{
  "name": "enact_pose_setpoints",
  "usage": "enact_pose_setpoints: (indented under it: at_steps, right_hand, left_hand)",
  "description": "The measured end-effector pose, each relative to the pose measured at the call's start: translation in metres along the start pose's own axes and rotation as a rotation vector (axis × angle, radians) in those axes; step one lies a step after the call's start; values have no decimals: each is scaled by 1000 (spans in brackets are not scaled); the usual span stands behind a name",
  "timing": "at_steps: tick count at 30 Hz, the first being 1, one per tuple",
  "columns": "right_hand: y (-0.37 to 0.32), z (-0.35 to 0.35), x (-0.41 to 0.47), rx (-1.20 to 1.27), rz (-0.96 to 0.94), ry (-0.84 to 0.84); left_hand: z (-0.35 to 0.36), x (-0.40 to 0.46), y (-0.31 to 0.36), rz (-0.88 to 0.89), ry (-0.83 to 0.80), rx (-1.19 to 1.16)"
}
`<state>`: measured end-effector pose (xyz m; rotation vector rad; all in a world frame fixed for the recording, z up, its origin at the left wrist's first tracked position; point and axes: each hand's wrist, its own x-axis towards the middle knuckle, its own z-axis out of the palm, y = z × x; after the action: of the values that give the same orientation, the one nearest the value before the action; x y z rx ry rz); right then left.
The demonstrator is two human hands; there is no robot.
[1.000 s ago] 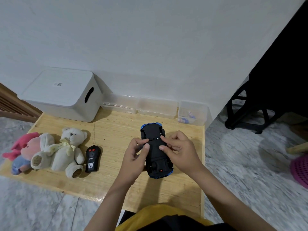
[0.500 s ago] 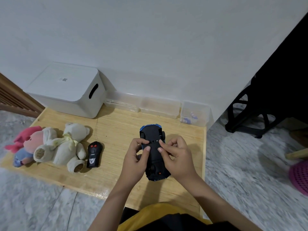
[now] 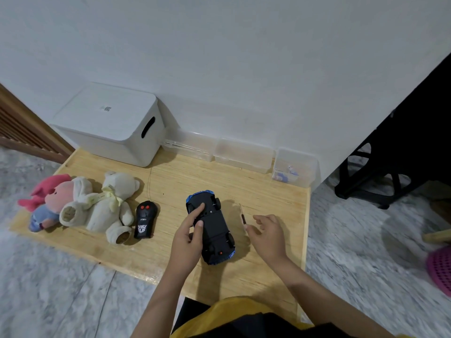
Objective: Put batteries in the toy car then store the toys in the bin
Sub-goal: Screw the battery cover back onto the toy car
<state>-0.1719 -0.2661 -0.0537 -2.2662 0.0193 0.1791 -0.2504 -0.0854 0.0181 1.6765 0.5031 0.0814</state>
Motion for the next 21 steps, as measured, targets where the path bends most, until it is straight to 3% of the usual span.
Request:
enact_pose_setpoints:
  at_steps: [3, 7, 11, 16, 21]
  right_hand:
    - [-2, 12, 6, -172, -36, 37]
    - [-13, 16, 10, -185, -11, 79]
    - [-29, 3, 10, 218, 158, 90]
    - [-71, -35, 5, 659, 204, 189]
    - [-115, -69, -10, 950, 71, 137]
  left_hand:
    - [-2, -2, 0, -35, 21, -55]
    - [-2, -3, 4, -52, 33, -105]
    - [-1, -2, 14, -67, 46, -161]
    - [3, -3, 31, -52, 67, -257]
    - [6, -1, 49, 0, 52, -263]
